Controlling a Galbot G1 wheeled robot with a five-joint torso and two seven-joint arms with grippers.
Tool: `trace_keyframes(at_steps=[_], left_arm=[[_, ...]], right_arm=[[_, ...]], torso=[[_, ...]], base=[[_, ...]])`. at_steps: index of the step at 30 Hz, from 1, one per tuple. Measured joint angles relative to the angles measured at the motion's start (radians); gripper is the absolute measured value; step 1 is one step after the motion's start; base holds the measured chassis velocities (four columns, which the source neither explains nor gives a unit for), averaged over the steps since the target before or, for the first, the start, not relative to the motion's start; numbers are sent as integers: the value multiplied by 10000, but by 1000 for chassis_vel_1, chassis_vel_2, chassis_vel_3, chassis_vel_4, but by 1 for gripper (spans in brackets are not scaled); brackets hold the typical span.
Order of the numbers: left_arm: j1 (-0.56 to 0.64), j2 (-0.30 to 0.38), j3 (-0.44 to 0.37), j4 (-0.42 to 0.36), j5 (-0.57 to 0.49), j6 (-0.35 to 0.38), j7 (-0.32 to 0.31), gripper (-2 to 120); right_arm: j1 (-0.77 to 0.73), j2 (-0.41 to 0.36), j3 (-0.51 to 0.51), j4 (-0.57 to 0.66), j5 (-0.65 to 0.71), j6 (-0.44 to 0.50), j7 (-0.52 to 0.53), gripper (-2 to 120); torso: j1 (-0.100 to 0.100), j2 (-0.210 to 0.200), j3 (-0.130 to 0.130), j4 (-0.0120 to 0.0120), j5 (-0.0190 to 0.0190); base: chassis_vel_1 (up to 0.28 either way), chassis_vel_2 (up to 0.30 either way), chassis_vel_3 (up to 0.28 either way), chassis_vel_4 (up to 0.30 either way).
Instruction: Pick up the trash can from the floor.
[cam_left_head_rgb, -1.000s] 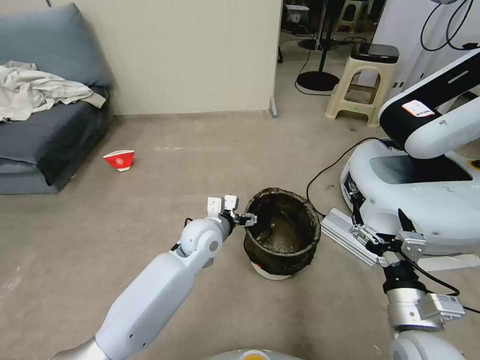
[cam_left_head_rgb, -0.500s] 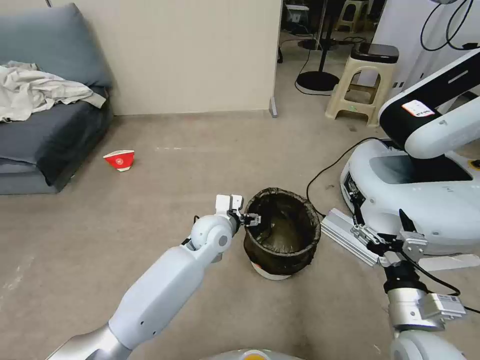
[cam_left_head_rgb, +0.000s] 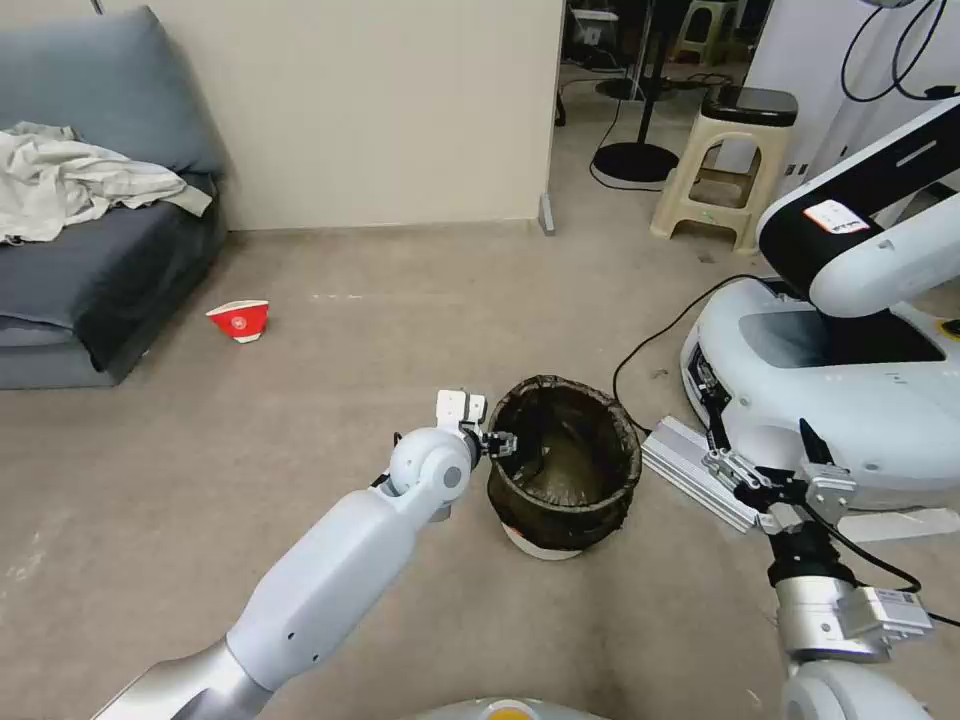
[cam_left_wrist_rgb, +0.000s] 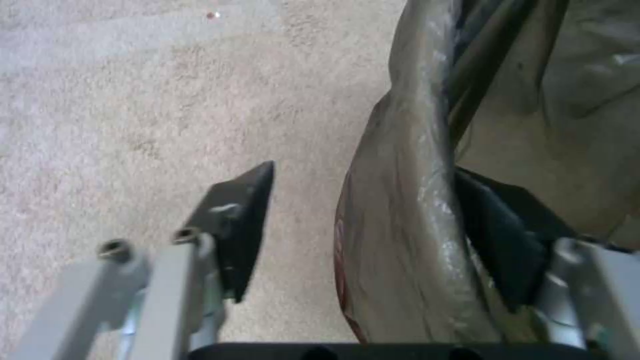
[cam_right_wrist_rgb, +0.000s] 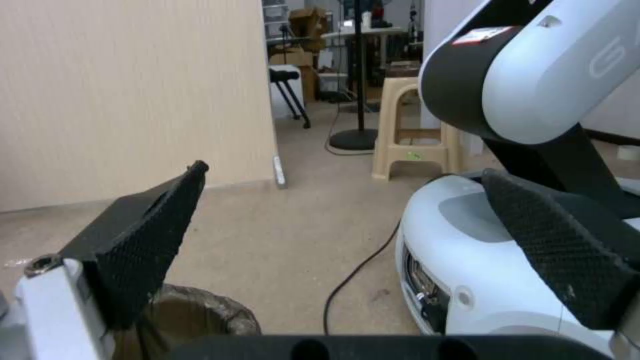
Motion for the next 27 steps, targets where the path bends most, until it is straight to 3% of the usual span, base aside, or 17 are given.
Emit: trace_keyframes(at_steps=[4, 9, 12, 16, 27], left_arm=[[-73, -80, 106, 269, -68, -1, -119, 41], [-114, -183, 152, 421, -64, -10, -182, 30], [-156, -285, 258, 575, -58, -30, -252, 15], [-180, -363, 355, 676, -66, -37, -262, 4], [-148, -368, 465, 700, -153, -106, -302, 3]], right_arm=[[6, -2, -4, -24, 1, 4, 2, 100], [12, -3, -2, -38, 11, 10, 4, 100], [18, -12, 24, -54, 31, 16, 8, 100], [14, -16, 39, -80, 40, 37, 18, 100], [-29, -18, 75, -83, 47, 104, 33, 100]], torso=[[0, 0, 0, 2, 0], [0, 1, -2, 1, 3], [-1, 3, -3, 4, 4], [-1, 4, -5, 4, 2], [-2, 6, -4, 1, 1]], base=[[0, 0, 0, 0], [0, 0, 0, 0], [0, 0, 0, 0], [0, 0, 0, 0], [0, 0, 0, 0]])
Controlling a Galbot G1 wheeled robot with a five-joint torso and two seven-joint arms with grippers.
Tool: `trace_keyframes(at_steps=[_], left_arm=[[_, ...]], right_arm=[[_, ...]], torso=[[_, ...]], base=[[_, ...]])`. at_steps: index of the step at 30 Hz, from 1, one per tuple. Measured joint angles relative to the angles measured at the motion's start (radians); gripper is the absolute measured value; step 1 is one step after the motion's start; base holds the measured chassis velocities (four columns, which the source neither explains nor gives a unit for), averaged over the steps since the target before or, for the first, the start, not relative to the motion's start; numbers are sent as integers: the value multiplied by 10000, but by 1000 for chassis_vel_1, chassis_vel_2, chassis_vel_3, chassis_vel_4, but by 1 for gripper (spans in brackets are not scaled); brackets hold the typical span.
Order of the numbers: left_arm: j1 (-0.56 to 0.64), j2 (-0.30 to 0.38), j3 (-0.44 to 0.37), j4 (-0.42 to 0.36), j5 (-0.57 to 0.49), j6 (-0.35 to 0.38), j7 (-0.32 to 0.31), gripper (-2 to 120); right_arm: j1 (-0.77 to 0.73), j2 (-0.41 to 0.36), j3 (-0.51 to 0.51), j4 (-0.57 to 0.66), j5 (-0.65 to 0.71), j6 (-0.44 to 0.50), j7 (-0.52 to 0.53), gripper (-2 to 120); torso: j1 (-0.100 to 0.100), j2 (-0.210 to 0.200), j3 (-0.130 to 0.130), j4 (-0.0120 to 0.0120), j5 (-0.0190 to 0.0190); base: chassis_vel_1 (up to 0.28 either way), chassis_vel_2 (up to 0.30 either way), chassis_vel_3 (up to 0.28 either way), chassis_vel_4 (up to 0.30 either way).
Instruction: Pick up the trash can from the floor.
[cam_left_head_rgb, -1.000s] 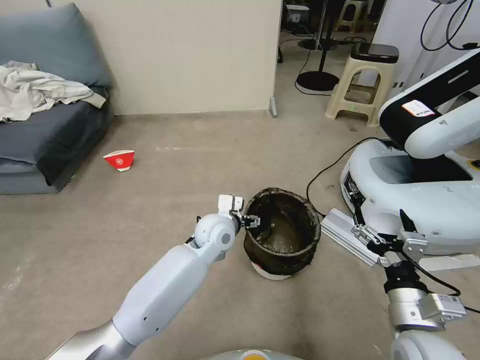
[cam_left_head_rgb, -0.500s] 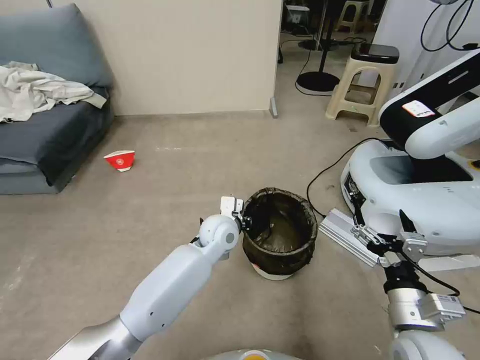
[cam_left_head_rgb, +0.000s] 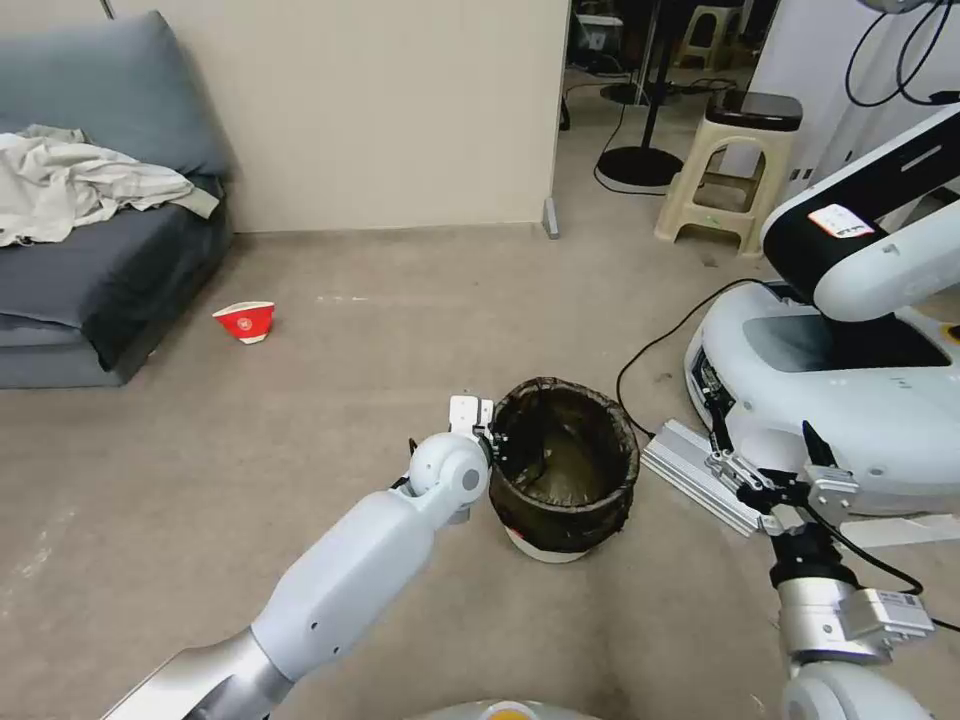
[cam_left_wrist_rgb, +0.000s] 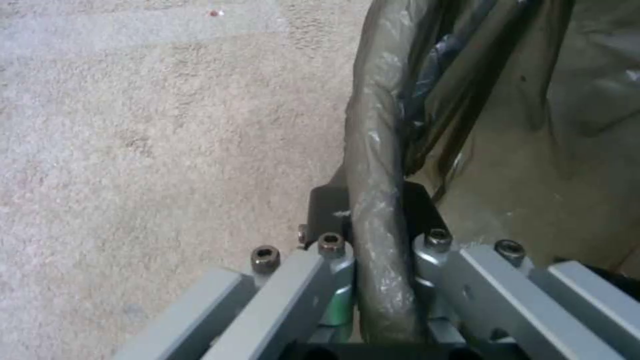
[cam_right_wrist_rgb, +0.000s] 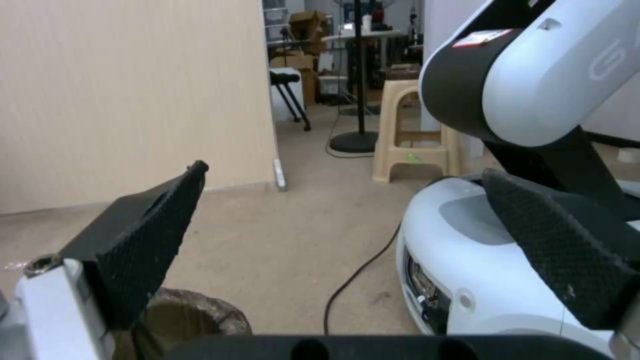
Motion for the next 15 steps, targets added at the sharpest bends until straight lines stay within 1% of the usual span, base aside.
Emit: trace_keyframes(at_steps=[8, 15], left_arm=[[147, 116, -277, -361, -111, -137, 47, 2], [174, 267, -820, -1160, -674, -123, 18, 0]], right_arm=[[-33, 2, 12, 50, 0, 9, 13, 100], [-76, 2, 21, 93, -6, 9, 26, 100]], torso=[[2, -8, 9, -6, -6], [3, -9, 9, -3, -4]], base=[[0, 0, 0, 0], [0, 0, 0, 0]])
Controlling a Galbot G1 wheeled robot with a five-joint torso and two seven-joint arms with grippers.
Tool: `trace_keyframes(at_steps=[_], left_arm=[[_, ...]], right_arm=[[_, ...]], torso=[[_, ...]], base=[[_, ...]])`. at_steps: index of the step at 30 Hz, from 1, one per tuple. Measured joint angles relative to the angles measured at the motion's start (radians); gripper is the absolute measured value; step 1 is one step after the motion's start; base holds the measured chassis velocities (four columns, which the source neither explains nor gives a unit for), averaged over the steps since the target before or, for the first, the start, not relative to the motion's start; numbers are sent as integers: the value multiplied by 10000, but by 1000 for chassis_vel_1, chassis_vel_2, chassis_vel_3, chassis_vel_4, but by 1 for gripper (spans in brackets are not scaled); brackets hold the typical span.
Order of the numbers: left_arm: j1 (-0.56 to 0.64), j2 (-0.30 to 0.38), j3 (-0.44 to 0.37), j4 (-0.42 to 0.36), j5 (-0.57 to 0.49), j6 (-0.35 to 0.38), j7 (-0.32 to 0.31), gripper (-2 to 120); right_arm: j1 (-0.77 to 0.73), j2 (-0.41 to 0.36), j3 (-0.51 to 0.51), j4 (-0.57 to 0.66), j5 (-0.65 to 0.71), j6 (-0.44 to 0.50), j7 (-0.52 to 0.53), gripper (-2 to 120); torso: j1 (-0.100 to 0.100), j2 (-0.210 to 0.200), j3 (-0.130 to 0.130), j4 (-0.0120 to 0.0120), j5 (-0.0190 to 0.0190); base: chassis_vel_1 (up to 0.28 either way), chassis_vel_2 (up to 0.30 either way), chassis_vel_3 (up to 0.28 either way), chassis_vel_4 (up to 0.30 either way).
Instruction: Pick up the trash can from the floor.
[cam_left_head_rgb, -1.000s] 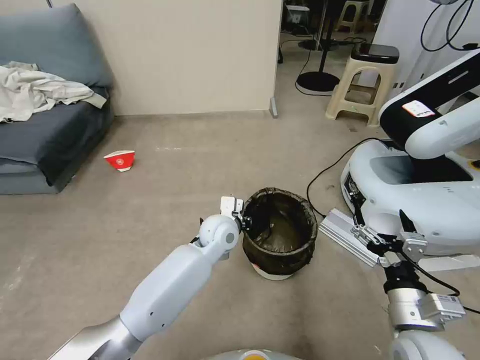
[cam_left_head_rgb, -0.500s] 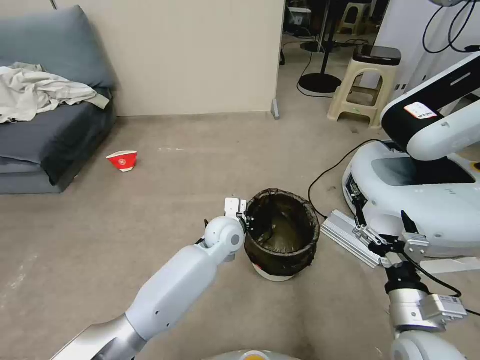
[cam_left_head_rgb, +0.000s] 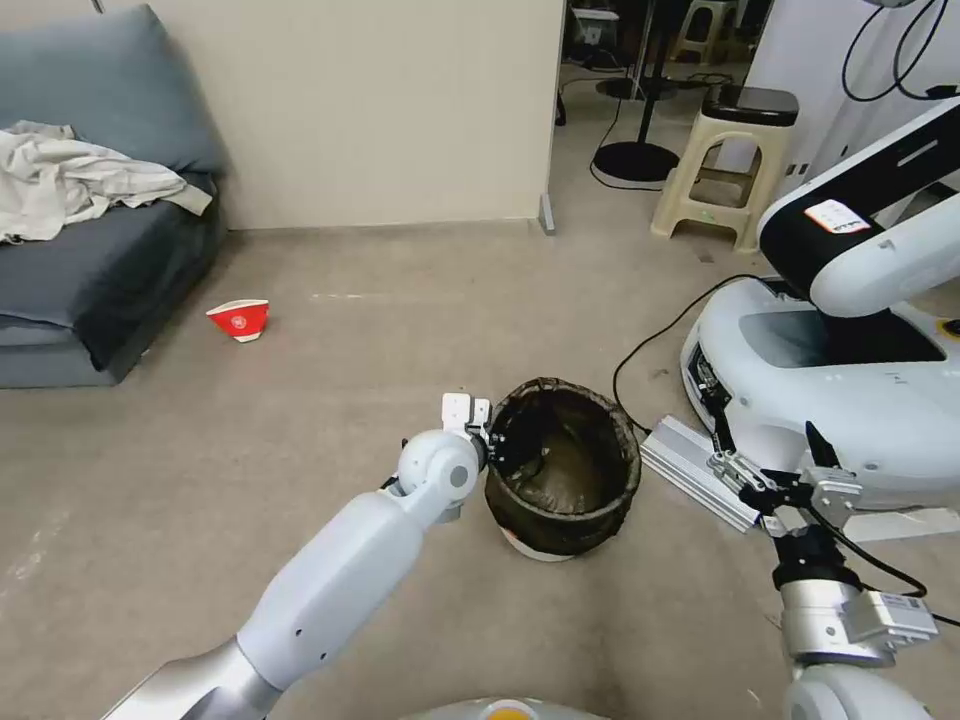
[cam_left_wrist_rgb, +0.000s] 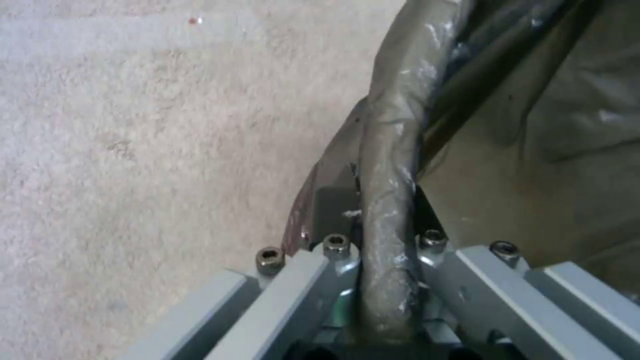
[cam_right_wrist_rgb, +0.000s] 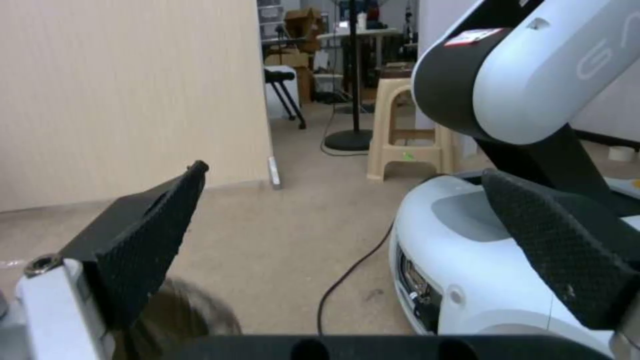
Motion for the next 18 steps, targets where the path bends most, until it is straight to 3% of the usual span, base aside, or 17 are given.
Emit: trace_keyframes(at_steps=[18], left_arm=[[32, 222, -773, -1382, -1295, 33, -333, 0]], right_arm=[[-29, -31, 16, 31, -23, -7, 18, 100]], torso=[[0, 0, -4, 2, 3]], base=[[0, 0, 0, 0]])
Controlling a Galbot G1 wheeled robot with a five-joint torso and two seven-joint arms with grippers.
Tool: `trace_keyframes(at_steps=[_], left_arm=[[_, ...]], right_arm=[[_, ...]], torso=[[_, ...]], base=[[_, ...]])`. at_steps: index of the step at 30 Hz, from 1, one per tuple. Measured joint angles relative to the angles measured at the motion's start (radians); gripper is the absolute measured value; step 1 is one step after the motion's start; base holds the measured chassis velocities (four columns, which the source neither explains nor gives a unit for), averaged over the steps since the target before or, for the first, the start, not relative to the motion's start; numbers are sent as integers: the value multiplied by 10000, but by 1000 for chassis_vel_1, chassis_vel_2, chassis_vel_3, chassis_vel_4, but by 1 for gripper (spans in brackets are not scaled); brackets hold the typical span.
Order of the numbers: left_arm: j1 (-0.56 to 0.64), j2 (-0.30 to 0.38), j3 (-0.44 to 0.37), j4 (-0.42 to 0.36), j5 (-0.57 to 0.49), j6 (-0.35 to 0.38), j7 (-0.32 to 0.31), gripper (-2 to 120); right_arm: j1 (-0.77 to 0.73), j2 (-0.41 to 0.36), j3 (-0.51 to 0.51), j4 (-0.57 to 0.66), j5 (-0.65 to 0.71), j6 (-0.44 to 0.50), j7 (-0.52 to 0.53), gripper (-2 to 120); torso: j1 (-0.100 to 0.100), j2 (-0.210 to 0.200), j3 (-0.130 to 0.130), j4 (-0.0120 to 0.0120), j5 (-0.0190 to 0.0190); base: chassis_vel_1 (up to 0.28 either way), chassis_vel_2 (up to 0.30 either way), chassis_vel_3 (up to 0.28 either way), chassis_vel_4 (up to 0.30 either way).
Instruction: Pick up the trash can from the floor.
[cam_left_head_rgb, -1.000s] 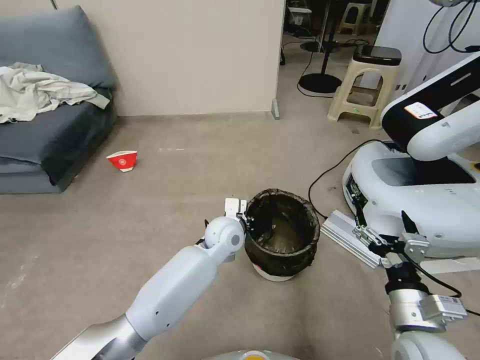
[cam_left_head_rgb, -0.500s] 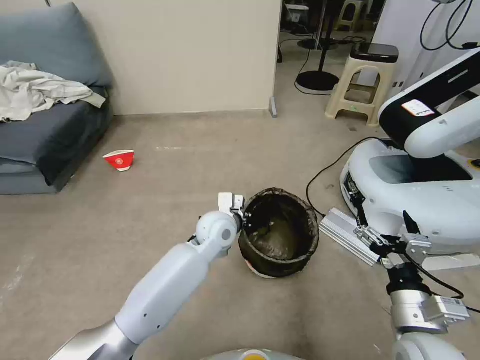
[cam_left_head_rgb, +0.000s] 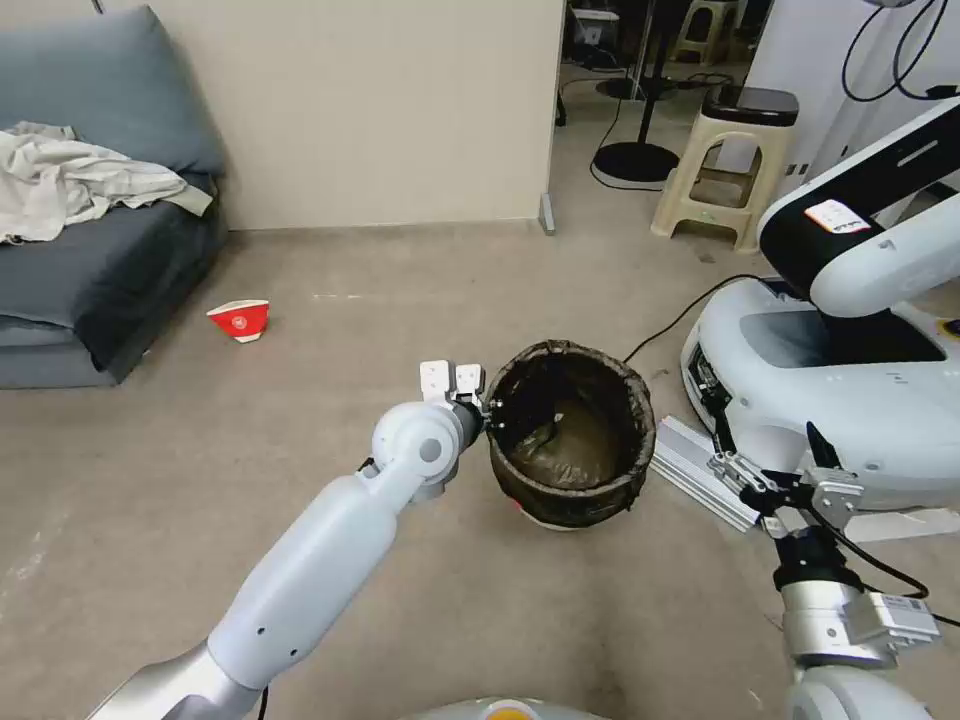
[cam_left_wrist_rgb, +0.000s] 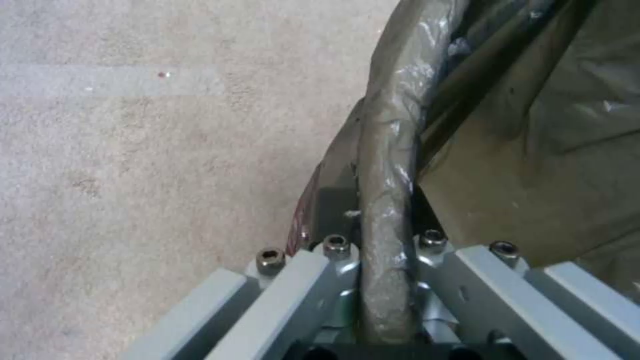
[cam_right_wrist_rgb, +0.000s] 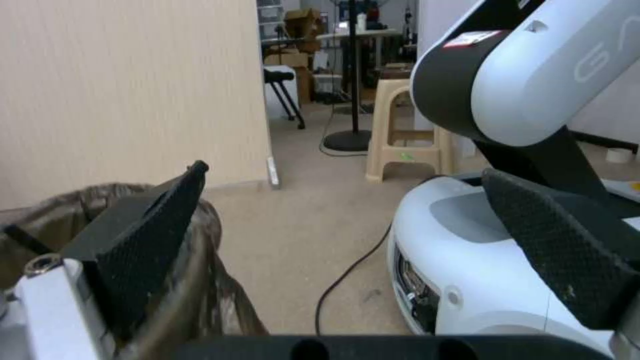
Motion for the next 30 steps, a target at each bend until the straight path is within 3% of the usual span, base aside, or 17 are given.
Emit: trace_keyframes(at_steps=[3, 12, 30], left_arm=[[27, 230, -308, -598, -479, 88, -154, 0], [100, 815, -632, -1255, -874, 189, -186, 0], [243, 1325, -984, -1691, -1039, 190, -196, 0]], right_arm=[[-12, -4, 3, 9, 0, -16, 8, 100], [-10, 8, -11, 10, -6, -26, 8, 100], [-88, 22, -12, 121, -8, -25, 10, 100]], torso=[[0, 1, -1, 0, 0], [0, 1, -1, 1, -1], [0, 2, -1, 1, -1]], base=[[0, 0, 0, 0], [0, 0, 0, 0], [0, 0, 0, 0]])
